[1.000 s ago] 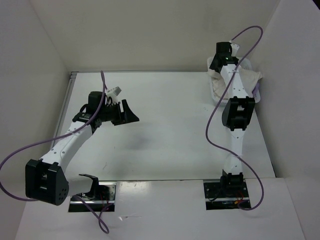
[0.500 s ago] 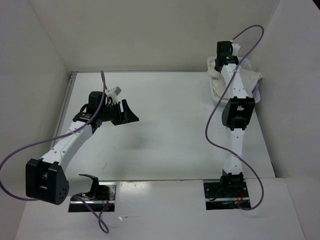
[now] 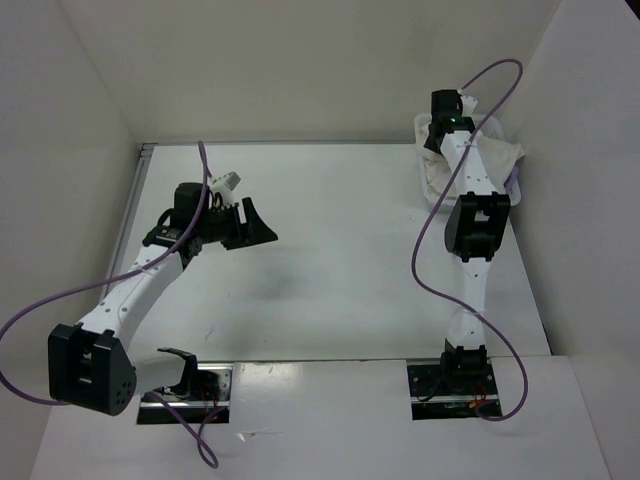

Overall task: Fold and stack the t-shirts
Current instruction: Grab crumpled tshirt from bin with the right arm, then move the tshirt to the center of the board

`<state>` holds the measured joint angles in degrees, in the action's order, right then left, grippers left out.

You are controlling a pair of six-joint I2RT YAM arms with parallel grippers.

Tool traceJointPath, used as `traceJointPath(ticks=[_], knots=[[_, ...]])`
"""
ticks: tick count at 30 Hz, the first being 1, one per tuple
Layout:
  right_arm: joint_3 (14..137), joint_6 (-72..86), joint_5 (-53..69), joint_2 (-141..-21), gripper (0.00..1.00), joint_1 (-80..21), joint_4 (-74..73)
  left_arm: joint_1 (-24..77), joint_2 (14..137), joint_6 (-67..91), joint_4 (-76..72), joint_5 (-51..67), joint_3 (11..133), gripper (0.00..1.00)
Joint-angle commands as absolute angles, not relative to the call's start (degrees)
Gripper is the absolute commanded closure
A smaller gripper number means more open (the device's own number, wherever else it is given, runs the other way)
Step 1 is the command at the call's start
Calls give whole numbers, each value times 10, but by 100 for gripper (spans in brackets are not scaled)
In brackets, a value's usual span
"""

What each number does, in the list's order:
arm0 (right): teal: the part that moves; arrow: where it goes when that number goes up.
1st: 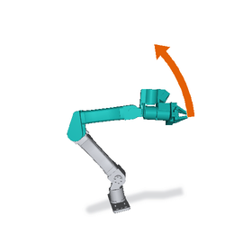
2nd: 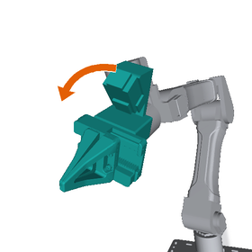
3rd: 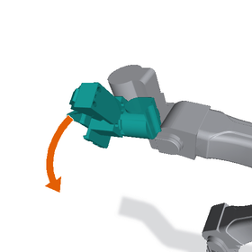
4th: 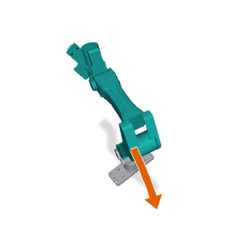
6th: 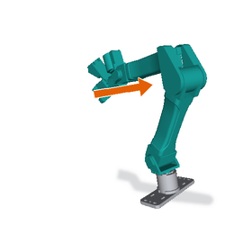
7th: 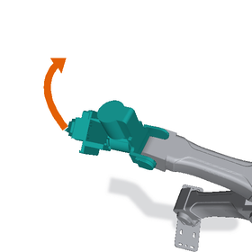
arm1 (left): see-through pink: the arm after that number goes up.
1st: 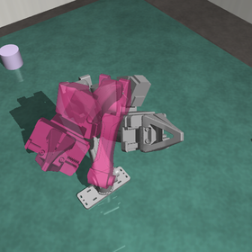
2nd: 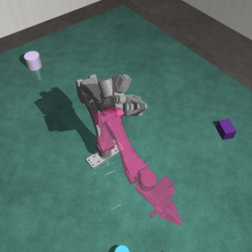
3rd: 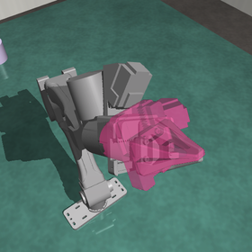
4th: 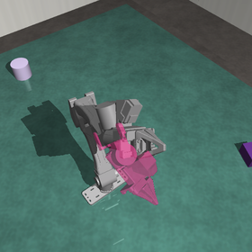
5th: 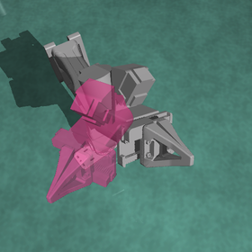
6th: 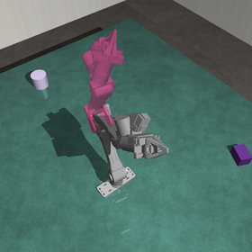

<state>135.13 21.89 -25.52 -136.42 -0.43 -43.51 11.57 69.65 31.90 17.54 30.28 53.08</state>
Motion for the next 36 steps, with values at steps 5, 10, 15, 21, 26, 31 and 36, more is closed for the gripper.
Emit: traceJointPath(ticks=[5,10,15,21,26,31,36], knots=[[1325,217,-240,-1328,74,-2,-429,119,685,319,159,306,539,25],[1344,229,-240,-1297,100,-2,-419,119,690,319,164,294,559,29],[1337,229,-240,-1165,100,-41,-398,119,702,344,147,294,601,30],[1313,251,-132,-974,100,-128,-342,119,708,380,141,281,626,30],[1378,335,101,-912,100,-187,-254,93,708,417,135,258,626,30],[1566,397,188,-959,100,-207,-201,43,690,445,135,247,620,26],[1473,482,275,-959,100,-113,-133,8,676,445,152,241,632,24]])
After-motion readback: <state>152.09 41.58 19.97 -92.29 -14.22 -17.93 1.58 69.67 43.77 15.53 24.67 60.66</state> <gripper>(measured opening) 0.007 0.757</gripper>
